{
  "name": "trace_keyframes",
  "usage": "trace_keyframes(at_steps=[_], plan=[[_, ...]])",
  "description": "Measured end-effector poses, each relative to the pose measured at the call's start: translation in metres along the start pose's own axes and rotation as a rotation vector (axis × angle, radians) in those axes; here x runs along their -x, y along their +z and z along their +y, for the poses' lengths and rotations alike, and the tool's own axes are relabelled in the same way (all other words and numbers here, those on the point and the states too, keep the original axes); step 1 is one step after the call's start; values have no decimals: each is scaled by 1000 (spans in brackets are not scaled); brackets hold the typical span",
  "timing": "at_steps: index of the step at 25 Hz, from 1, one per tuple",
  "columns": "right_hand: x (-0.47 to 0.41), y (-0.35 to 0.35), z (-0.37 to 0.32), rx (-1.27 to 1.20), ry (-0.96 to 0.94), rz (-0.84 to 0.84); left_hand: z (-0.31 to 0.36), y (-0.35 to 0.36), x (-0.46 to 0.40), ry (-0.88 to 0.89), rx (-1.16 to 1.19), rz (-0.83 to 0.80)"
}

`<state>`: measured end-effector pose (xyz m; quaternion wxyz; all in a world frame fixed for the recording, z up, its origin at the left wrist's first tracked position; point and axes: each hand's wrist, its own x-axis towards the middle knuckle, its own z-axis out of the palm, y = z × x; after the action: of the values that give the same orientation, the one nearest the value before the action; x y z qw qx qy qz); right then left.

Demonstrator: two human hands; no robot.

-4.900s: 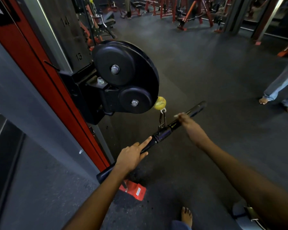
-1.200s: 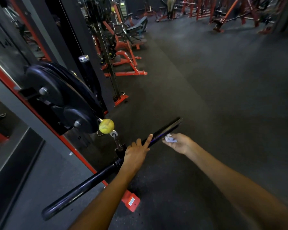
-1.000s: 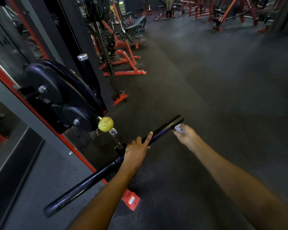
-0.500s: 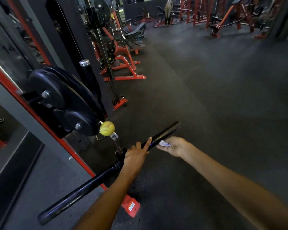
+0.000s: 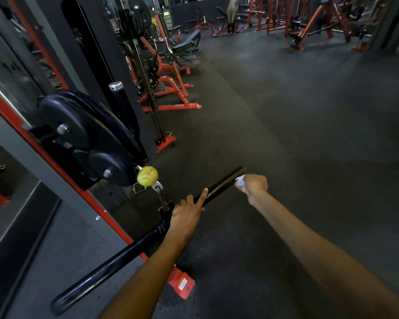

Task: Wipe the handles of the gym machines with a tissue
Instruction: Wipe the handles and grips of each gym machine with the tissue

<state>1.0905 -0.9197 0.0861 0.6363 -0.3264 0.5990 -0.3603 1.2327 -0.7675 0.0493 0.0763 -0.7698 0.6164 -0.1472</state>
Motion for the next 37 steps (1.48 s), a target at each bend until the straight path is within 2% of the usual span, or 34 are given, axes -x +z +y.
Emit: trace_keyframes(at_steps=[1,2,3,5,6,8,10,12,14,19,22,26,29,31,33,37], plan=[[4,-5,2,182,-104,63,-2,5,3,-4,37,41],[16,-8,10,375,-235,52,1,8,4,-7,105,41],[30,-8,25,542,-376,-27,7,5,5,-19,160,-74],[48,-7,52,673,-530,-246,8,-1,4,10,167,-128],[44,-7,52,682,-521,-254,9,-4,0,20,134,-97],[7,-6,32,538,-296,-36,7,0,4,16,-17,-84],[-23,-14,13,280,-72,77,3,7,8,45,-57,46],[-40,-19,12,-29,-19,-61,7,10,11,68,-28,72],[-34,-26,15,-211,57,-246,4,9,12,32,-53,55],[-20,-22,30,-352,336,-248,0,21,11,56,-8,114],[-13,-13,34,-374,343,-264,4,15,10,55,-27,146],[-34,-24,-4,-668,242,-288,10,3,7,7,-1,180],[-23,-24,-3,-653,208,-377,12,-2,7,-12,10,185],[-13,-23,0,-532,233,-402,10,-3,6,-16,6,172],[-10,-28,-7,-483,244,-358,9,-1,7,-6,-2,189],[-17,-32,-15,-627,213,-263,9,2,11,23,-9,180]])
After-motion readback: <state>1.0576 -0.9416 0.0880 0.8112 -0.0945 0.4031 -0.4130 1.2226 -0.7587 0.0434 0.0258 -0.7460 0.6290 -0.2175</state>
